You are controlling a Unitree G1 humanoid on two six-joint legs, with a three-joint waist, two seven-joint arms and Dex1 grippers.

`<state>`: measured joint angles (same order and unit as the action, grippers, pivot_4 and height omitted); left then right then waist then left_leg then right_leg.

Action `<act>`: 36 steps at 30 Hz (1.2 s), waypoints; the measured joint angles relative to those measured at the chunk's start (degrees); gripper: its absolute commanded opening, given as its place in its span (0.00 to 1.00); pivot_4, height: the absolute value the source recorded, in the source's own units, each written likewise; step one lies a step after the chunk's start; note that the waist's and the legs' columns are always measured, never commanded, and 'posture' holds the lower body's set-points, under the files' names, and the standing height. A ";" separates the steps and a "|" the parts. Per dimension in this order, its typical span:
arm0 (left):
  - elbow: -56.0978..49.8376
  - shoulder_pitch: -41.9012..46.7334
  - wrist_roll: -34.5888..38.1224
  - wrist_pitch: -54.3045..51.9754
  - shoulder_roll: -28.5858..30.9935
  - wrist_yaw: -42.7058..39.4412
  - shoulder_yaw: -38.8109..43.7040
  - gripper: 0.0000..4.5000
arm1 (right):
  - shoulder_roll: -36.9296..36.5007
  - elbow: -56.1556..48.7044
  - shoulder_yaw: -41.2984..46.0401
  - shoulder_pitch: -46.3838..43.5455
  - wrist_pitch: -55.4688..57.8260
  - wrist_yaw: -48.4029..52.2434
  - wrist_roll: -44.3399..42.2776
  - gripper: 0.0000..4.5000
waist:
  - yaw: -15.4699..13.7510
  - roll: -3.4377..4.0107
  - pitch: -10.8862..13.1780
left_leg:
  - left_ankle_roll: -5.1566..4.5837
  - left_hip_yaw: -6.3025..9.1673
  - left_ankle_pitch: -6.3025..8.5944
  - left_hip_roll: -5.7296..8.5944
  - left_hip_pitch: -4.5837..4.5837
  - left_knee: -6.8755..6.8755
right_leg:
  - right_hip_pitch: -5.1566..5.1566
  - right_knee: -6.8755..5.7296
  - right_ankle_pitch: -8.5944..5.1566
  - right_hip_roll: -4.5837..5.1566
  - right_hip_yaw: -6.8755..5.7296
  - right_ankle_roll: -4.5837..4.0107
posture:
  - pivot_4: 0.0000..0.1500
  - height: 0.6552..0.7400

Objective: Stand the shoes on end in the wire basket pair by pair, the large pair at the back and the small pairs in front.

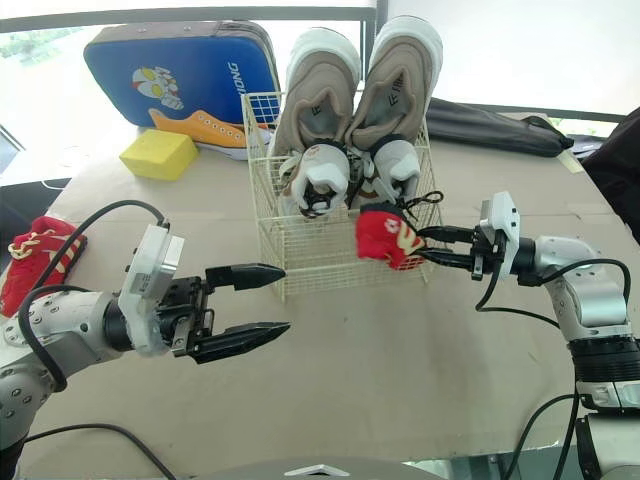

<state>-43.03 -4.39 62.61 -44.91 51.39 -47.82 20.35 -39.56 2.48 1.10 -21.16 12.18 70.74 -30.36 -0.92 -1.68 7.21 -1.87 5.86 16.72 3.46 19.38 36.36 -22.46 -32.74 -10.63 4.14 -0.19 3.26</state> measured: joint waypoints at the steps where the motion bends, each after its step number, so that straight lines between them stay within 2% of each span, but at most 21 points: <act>1: -0.58 -1.33 0.00 0.13 -0.03 0.28 0.56 1.00 | -0.11 -1.08 0.41 0.89 0.13 -0.65 -0.02 0.68 | -0.03 0.00 0.00 | 0.02 0.00 0.02 0.00 0.00 0.00 | 0.00 -0.01 -0.02 0.01 0.00 0.04 | 1.00 1.00; 2: -0.98 -2.20 0.00 0.16 -0.06 0.49 1.10 1.00 | -0.13 -1.86 0.97 1.60 0.32 -1.59 -0.02 0.79 | -0.09 0.00 0.00 | 0.06 0.00 0.04 0.01 0.01 0.00 | 0.00 -0.01 -0.08 0.02 0.00 0.14 | 1.00 1.00; 5: -1.53 -3.85 0.03 0.61 -0.16 0.85 2.27 1.00 | -1.21 -4.01 3.01 3.03 2.78 -4.56 -0.55 0.79 | -0.29 0.06 0.01 | 0.17 0.01 0.11 0.04 0.02 0.01 | -0.01 -0.01 -0.11 0.02 0.00 0.18 | 1.00 1.00; 9: -1.30 -7.29 0.76 1.19 -2.01 3.15 5.24 1.00 | -4.29 -9.48 10.51 7.32 6.60 -9.28 -2.09 0.79 | -0.53 0.20 0.06 | 0.15 0.02 0.11 0.02 0.19 0.00 | -0.20 -0.01 0.01 0.03 -0.01 -0.02 | 1.00 1.00; 14: 2.07 -8.71 2.19 1.51 -3.03 5.63 9.11 1.00 | -5.63 -20.87 16.06 8.60 13.85 -14.14 -9.21 0.79 | -0.03 0.27 0.04 | 0.04 0.03 0.05 -0.14 0.17 -0.03 | -0.19 0.01 -0.13 0.09 -0.02 0.20 | 1.00 1.00; 17: 5.60 -7.55 5.10 1.23 -4.22 8.97 11.68 1.00 | -6.08 -26.67 15.68 9.15 17.80 -15.36 -13.03 0.79 | 0.01 0.27 0.05 | 0.01 0.05 0.04 -0.15 0.18 -0.03 | -0.20 0.00 -0.14 0.10 -0.06 0.22 | 1.00 1.00; 21: 14.24 -7.30 3.16 1.23 -3.75 11.36 16.07 1.00 | -6.23 -35.57 12.11 5.59 20.96 -17.50 -16.58 0.79 | 0.10 0.27 0.04 | -0.01 0.06 0.03 -0.17 0.17 -0.03 | -0.21 0.02 -0.14 0.02 -0.11 0.22 | 1.00 1.00; 23: 20.05 -6.13 1.49 -0.02 -2.41 13.69 17.56 1.00 | -5.58 -37.96 8.69 2.54 21.35 -18.40 -16.56 0.79 | 0.11 0.22 0.03 | -0.01 0.07 0.03 -0.17 0.16 -0.03 | -0.22 0.00 -0.14 -0.02 -0.12 0.22 | 1.00 1.00; 25: 29.40 -5.00 -0.73 -3.53 2.73 15.26 18.64 1.00 | -3.07 -39.24 5.28 -2.37 21.48 -20.17 -16.63 0.79 | 0.15 0.17 0.02 | -0.01 0.09 0.03 -0.16 0.16 -0.04 | -0.27 -0.02 -0.14 -0.13 -0.23 0.23 | 1.00 1.00; 30: 55.11 -2.19 -9.76 -4.61 14.58 9.01 20.27 1.00 | -0.06 -40.12 0.06 -8.55 21.87 -20.74 -17.37 0.79 | 0.09 0.10 0.04 | -0.03 0.08 0.00 -0.03 0.16 -0.15 | -0.33 -0.03 -0.15 -0.14 -0.30 0.21 | 1.00 1.00; 33: 76.91 6.45 -19.22 1.23 23.54 2.95 15.55 1.00 | 0.46 -38.55 -1.47 -10.85 21.42 -19.36 -17.08 0.79 | -0.06 0.00 0.04 | -0.01 0.04 0.00 0.07 0.11 -0.15 | -0.31 -0.06 -0.15 -0.11 -0.38 0.22 | 1.00 1.00; 36: 91.63 17.19 -26.91 7.15 26.33 -0.91 9.04 1.00 | 0.64 -37.82 -2.61 -10.81 21.29 -18.57 -16.62 0.79 | -0.11 0.01 0.04 | 0.01 0.02 0.01 0.18 0.13 -0.15 | -0.32 -0.07 -0.13 -0.03 -0.35 0.24 | 1.00 1.00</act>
<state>48.60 12.79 35.70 -37.76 77.72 -48.73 29.39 -38.91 -35.34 -1.51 -31.97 33.48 52.16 -46.98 -1.04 -1.68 7.24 -1.86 5.88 16.73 3.64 19.51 36.21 -22.78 -32.81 -10.76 4.11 -0.54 3.50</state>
